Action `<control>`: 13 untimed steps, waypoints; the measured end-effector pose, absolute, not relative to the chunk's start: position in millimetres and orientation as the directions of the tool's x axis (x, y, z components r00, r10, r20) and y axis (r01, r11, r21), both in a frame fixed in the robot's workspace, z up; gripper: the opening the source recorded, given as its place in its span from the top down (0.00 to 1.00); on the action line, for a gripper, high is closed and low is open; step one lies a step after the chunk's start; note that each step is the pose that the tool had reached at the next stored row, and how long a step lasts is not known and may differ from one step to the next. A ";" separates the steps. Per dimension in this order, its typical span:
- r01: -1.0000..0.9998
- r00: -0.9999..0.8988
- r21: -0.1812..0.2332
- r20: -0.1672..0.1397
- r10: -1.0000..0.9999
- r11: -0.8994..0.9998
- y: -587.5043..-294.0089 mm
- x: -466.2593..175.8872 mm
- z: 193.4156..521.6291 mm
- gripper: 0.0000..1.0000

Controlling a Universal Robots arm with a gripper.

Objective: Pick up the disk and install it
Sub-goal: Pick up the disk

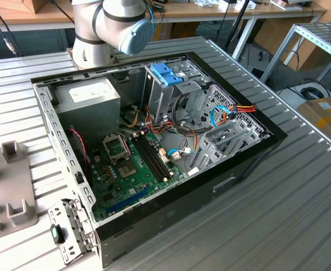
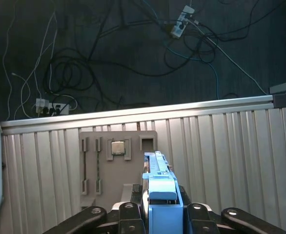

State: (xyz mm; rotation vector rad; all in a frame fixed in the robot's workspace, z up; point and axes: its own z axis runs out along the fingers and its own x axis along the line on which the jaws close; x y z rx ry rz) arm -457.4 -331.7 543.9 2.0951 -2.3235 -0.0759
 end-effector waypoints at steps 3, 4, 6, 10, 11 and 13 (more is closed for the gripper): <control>-0.994 -0.104 0.044 -0.024 -0.994 0.103 -331.7 -457.2 548.1 0.63; -0.994 -0.104 0.044 -0.024 -0.994 0.103 -331.7 -457.1 549.0 0.63; -0.994 -0.104 0.044 -0.024 -0.994 0.102 -331.7 -457.0 550.8 0.63; -0.994 -0.104 0.045 -0.023 -0.994 0.103 -331.7 -456.8 554.4 0.63; -0.994 -0.104 0.045 -0.023 -0.994 0.103 -331.7 -456.8 555.3 0.63; -0.994 -0.104 0.045 -0.023 -0.994 0.102 -331.7 -456.7 557.1 0.63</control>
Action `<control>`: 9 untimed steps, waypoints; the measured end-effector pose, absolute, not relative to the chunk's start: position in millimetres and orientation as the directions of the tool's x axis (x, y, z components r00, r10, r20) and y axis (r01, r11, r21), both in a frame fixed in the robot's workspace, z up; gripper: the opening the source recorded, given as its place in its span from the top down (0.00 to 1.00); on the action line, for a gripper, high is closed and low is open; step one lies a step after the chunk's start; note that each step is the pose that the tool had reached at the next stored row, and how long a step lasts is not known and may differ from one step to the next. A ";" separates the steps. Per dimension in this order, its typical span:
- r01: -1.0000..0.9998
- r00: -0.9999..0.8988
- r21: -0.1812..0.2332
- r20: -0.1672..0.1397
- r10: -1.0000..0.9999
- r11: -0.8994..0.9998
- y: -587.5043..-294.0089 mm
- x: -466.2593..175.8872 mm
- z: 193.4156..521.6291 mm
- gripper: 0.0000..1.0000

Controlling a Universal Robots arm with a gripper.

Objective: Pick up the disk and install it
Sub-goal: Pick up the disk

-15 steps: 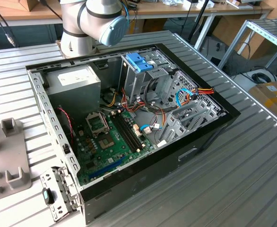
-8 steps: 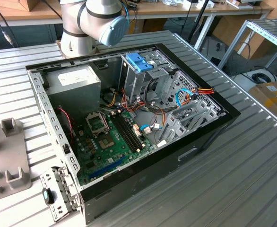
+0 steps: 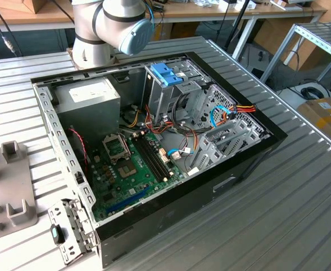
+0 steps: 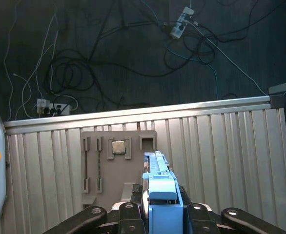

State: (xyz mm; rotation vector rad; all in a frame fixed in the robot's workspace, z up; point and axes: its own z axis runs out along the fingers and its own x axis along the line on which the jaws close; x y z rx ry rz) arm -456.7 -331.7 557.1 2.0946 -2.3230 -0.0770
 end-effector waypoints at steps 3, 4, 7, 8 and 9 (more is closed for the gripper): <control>-0.994 -0.104 0.045 -0.023 -0.994 0.103 -331.7 -456.5 560.4 0.63; -0.994 -0.104 0.045 -0.023 -0.994 0.102 -331.7 -456.5 561.1 0.63; -0.994 -0.104 0.045 -0.023 -0.994 0.103 -331.7 -456.4 564.2 0.63; -0.994 -0.104 0.045 -0.023 -0.994 0.103 -331.7 -456.4 565.0 0.63; -0.994 -0.104 0.045 -0.023 -0.994 0.103 -331.7 -456.4 565.8 0.63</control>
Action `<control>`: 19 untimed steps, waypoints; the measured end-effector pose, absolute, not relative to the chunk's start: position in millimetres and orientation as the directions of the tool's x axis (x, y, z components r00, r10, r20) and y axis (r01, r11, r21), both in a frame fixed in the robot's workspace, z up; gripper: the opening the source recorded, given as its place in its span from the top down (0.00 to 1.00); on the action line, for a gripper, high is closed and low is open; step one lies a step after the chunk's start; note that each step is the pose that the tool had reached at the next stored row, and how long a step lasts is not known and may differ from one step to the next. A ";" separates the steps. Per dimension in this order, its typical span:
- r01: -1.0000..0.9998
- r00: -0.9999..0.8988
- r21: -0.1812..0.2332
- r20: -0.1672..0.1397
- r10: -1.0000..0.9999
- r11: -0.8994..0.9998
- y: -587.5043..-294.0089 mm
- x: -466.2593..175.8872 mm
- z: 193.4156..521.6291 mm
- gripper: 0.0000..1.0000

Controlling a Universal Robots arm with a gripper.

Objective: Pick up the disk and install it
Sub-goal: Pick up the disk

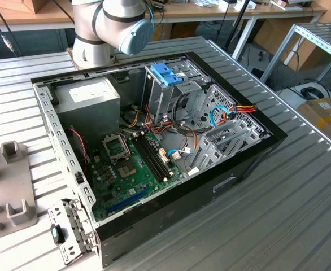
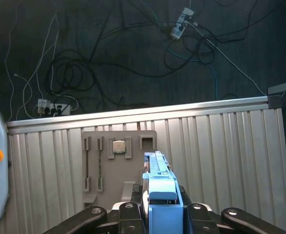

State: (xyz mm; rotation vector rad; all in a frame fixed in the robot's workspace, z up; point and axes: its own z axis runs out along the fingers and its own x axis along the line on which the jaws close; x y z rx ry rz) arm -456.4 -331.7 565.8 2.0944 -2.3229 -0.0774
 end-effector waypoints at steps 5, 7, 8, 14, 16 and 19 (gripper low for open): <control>-0.994 -0.104 0.046 -0.023 -0.994 0.103 -331.7 -456.2 569.8 0.63; -0.994 -0.104 0.046 -0.023 -0.994 0.103 -331.7 -456.2 571.5 0.63; -0.994 -0.104 0.046 -0.023 -0.994 0.102 -331.7 -456.1 572.5 0.63; -0.994 -0.104 0.046 -0.023 -0.994 0.103 -331.7 -456.0 578.0 0.63; -0.994 -0.104 0.046 -0.023 -0.994 0.103 -331.7 -456.0 580.0 0.63; -0.994 -0.104 0.046 -0.023 -0.994 0.102 -331.7 -455.9 583.4 0.63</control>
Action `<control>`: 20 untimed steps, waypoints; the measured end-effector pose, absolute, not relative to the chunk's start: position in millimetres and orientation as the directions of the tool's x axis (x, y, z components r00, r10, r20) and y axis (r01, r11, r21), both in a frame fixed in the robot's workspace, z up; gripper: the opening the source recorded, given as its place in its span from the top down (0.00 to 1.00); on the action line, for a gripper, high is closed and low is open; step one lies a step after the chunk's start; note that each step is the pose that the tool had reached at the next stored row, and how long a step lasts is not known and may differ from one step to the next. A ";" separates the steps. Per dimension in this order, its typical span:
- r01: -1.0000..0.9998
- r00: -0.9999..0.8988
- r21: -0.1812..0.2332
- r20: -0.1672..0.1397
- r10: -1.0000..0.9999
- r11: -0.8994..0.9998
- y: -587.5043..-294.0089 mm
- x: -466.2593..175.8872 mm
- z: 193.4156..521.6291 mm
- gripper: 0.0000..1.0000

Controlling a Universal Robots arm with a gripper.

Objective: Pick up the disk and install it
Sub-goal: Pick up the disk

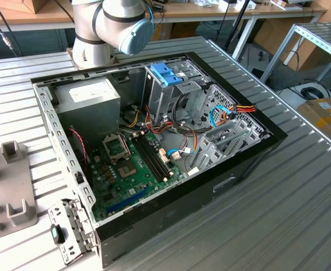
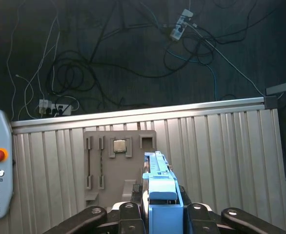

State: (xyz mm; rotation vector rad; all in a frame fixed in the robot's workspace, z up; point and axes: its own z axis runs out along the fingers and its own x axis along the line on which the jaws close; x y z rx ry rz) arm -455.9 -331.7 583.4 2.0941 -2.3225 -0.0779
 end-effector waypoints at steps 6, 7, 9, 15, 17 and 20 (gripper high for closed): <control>-0.994 -0.104 0.046 -0.023 -0.994 0.103 -331.7 -455.7 589.5 0.63; -0.994 -0.104 0.046 -0.023 -0.994 0.103 -331.7 -455.6 590.6 0.63; -0.994 -0.104 0.046 -0.023 -0.994 0.103 -331.7 -455.5 593.1 0.63; -0.994 -0.104 0.047 -0.023 -0.994 0.103 -331.7 -455.2 599.6 0.63; -0.994 -0.104 0.047 -0.023 -0.994 0.103 -331.7 -455.2 602.7 0.63; -0.994 -0.104 0.047 -0.023 -0.994 0.103 -331.7 -455.1 605.5 0.63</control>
